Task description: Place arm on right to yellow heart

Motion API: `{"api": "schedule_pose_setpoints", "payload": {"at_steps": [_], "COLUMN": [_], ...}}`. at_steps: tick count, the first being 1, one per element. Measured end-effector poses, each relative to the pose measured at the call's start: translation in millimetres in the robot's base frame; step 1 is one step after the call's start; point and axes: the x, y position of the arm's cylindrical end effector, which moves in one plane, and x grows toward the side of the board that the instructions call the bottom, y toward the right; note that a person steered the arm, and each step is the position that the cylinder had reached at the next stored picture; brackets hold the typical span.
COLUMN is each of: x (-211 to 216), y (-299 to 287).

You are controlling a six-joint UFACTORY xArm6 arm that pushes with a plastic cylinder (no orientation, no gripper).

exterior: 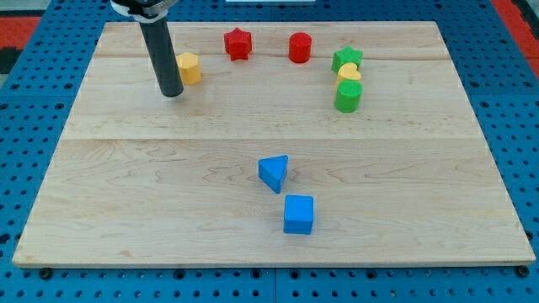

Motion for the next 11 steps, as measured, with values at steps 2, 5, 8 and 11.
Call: {"api": "schedule_pose_setpoints", "payload": {"at_steps": [2, 5, 8, 11], "x": [-57, -65, -9, 67], "y": [31, 19, 67, 310]}}
